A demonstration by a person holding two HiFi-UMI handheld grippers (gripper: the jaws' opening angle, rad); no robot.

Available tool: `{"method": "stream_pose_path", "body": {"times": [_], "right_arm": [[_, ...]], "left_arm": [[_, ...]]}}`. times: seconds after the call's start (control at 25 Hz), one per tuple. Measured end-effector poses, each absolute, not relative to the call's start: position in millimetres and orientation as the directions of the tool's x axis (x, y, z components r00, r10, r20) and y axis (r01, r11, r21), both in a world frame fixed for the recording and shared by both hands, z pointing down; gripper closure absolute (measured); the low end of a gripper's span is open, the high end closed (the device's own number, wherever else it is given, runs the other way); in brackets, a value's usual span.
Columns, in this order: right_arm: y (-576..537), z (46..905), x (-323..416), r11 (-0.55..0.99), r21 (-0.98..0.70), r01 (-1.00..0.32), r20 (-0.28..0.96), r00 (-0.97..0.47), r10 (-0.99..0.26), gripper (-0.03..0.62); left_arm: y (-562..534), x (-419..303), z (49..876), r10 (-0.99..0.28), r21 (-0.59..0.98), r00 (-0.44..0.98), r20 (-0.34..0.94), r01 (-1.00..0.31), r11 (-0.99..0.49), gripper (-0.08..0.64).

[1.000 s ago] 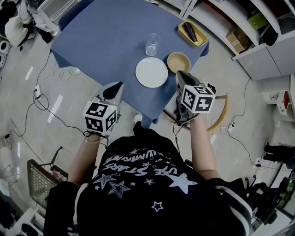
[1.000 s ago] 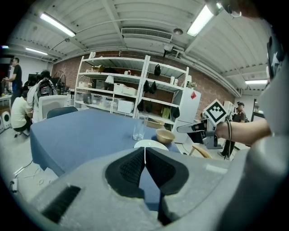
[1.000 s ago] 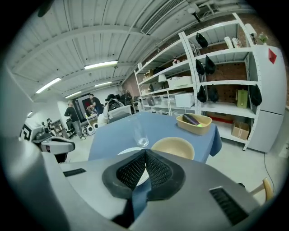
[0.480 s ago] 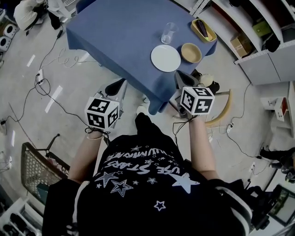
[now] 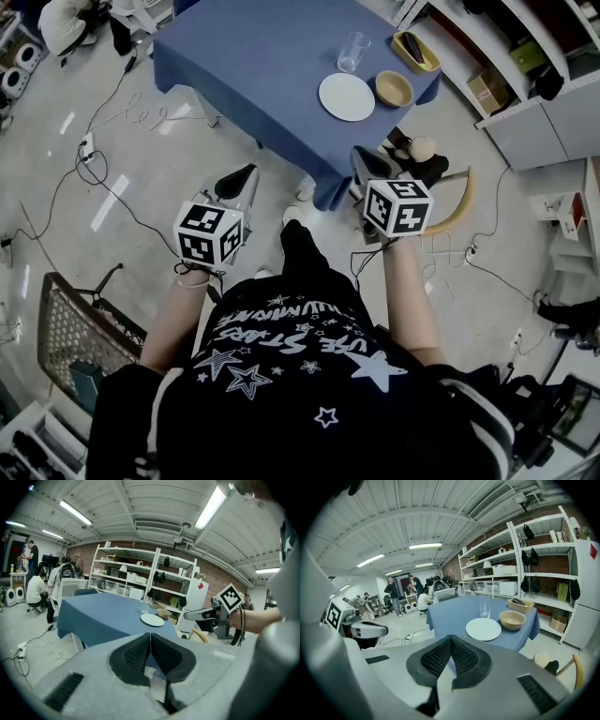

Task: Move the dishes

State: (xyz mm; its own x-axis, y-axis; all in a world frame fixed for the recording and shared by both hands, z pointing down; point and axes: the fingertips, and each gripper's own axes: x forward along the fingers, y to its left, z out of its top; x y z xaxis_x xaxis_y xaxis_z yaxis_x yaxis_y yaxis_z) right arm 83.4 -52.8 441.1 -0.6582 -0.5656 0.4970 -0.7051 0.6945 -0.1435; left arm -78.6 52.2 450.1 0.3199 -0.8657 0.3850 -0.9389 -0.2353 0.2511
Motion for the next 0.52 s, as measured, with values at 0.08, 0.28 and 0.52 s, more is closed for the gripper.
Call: {"method": "stream_pose_path", "body": {"times": [0.08, 0.28, 0.52], "right_arm": [[-34.6, 441.9, 83.2, 0.698, -0.138, -0.702, 0.496, -0.659, -0.565, 0.591], [12.1, 442.9, 81.9, 0.701, -0.132, -0.701, 0.494, -0.660, -0.567, 0.591], [59.3, 450.4, 77.6, 0.709, -0.136, -0.692, 0.498, -0.666, -0.555, 0.591]], "left_arm": [[69.4, -78.0, 451.3, -0.867, 0.250, 0.320, 0.382, -0.939, -0.236, 0.537], [112.4, -77.8, 452.1, -0.869, 0.249, 0.321, 0.377, -0.939, -0.239, 0.537], [156.2, -79.0, 462.8, -0.864, 0.254, 0.318, 0.390, -0.939, -0.231, 0.538]]}}
